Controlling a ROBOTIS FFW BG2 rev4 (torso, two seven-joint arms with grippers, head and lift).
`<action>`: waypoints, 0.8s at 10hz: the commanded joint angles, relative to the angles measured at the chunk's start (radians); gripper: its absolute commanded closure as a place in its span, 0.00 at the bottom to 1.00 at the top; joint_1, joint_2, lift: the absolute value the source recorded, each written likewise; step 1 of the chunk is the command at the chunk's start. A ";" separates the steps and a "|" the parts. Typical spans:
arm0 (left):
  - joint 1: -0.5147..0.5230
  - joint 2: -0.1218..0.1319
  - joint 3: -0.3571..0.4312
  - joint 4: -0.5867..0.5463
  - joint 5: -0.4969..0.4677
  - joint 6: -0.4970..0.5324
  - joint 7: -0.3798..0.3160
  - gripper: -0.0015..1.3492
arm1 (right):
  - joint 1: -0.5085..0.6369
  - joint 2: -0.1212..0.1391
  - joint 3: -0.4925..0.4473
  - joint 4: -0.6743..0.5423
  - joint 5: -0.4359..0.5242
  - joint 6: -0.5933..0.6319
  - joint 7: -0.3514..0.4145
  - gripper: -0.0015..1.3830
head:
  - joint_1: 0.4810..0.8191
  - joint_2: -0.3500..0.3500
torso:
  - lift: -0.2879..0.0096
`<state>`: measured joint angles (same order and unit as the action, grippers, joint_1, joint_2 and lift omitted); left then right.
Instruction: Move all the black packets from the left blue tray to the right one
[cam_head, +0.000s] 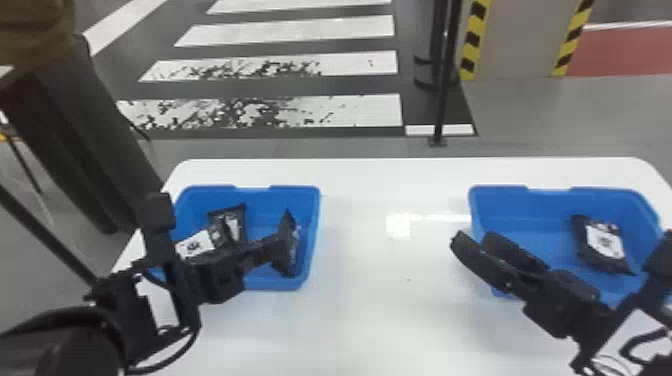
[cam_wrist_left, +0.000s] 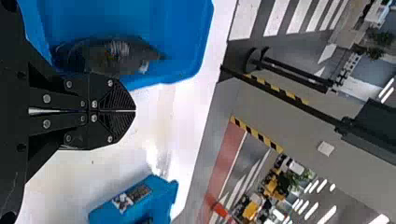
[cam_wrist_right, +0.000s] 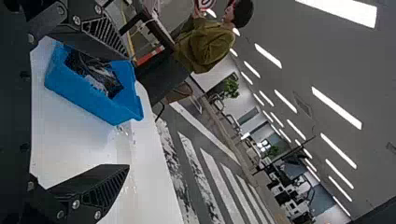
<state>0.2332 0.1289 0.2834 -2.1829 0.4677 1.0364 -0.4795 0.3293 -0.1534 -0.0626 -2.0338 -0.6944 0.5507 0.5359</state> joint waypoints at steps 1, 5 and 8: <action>0.022 0.000 -0.020 -0.040 0.019 -0.006 -0.007 0.83 | -0.018 0.000 0.017 0.027 -0.047 0.006 0.003 0.15 | 0.63 0.68 | 0.50; 0.056 -0.023 0.046 -0.108 -0.049 0.112 0.033 0.42 | -0.030 -0.002 0.039 0.047 -0.081 0.021 0.007 0.15 | 0.63 0.69 | 0.50; -0.044 -0.012 0.080 -0.111 -0.246 0.225 0.073 0.09 | -0.027 -0.002 0.041 0.050 -0.085 0.033 0.009 0.15 | 0.63 0.81 | 0.50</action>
<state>0.2171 0.1129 0.3626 -2.2921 0.2677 1.2390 -0.4087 0.3020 -0.1549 -0.0218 -1.9850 -0.7791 0.5812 0.5446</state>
